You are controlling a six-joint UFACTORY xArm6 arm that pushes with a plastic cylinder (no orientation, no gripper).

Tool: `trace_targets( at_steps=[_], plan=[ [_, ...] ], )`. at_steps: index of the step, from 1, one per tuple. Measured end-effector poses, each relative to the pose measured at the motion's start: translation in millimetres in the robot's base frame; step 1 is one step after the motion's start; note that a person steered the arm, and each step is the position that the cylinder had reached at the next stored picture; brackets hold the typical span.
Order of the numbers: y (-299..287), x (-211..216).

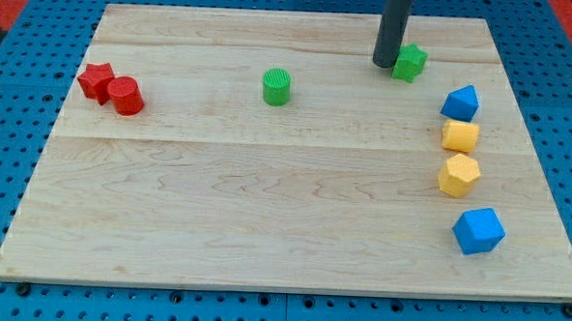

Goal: Move the green circle towards the top right

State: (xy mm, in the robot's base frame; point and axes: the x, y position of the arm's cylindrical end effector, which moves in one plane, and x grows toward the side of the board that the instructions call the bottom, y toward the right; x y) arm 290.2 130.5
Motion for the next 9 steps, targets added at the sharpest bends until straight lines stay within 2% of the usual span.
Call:
trace_targets(
  at_steps=[1, 2, 3, 4, 5, 6, 7, 8, 9],
  plan=[
    [43, 7],
    [63, 7],
    [55, -3],
    [-15, -35],
    [-108, -38],
    [-200, -13],
    [-234, 51],
    [-233, 93],
    [-163, 75]
  ],
)
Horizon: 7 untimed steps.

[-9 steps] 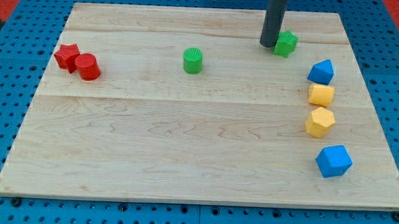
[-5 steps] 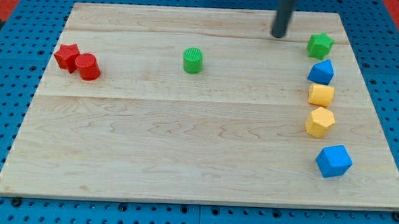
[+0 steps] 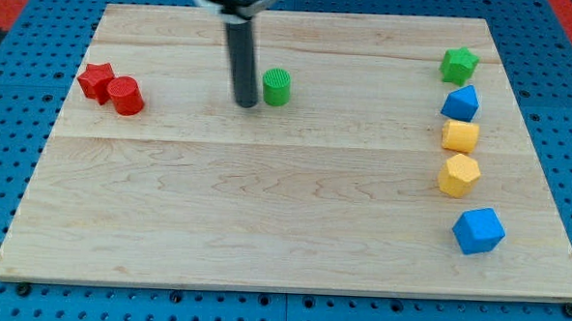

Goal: Move the green circle towards the top right

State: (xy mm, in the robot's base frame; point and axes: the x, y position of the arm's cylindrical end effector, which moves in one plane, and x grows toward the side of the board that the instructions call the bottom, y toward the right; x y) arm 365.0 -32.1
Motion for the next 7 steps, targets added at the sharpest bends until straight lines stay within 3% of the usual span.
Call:
trace_targets(
  at_steps=[1, 2, 4, 6, 7],
  plan=[
    [60, -33],
    [78, -73],
    [67, -101],
    [141, -104],
    [117, -127]
  ],
)
